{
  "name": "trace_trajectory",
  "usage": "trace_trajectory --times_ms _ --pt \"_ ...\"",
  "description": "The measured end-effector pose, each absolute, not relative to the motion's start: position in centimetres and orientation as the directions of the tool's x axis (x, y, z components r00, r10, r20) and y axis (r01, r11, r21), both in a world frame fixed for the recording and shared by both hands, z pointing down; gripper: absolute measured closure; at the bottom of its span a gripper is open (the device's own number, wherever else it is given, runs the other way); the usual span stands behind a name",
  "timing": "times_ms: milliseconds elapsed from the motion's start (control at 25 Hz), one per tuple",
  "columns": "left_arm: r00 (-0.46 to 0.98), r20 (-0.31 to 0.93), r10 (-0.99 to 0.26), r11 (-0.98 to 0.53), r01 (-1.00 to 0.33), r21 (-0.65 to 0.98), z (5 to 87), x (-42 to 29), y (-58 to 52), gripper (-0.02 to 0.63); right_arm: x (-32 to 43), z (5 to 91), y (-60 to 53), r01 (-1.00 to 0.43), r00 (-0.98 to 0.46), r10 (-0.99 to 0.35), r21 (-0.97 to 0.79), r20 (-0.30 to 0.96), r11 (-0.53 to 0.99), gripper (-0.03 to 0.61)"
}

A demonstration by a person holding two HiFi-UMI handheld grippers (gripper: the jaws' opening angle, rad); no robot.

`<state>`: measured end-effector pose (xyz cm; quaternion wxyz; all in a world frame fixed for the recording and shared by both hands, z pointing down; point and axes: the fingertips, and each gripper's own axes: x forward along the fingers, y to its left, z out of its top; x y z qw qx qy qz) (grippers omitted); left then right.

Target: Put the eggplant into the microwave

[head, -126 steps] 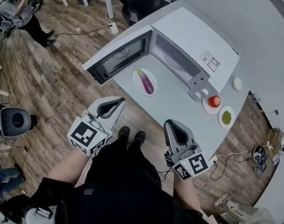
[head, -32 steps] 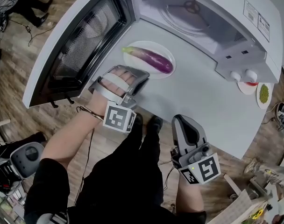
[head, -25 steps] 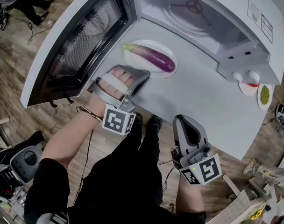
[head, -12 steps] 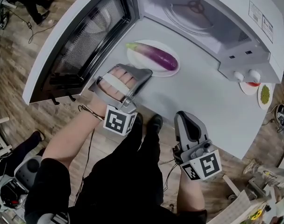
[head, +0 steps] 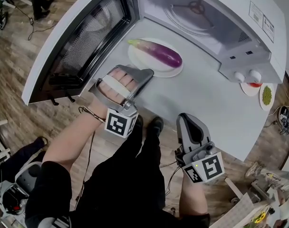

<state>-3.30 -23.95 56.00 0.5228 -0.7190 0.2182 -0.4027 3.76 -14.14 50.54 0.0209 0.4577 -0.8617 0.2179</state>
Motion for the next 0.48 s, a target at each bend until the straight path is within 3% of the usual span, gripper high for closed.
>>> trace_trajectory --times_ms 480 --pt "0.606 0.261 -0.751 -0.265 0.086 -0.960 51.6 -1.0 -25.1 0.597 5.3 48.4 -14.9 -0.809 -0.564 -0.798 -0.340 0.213 0.480 0.560"
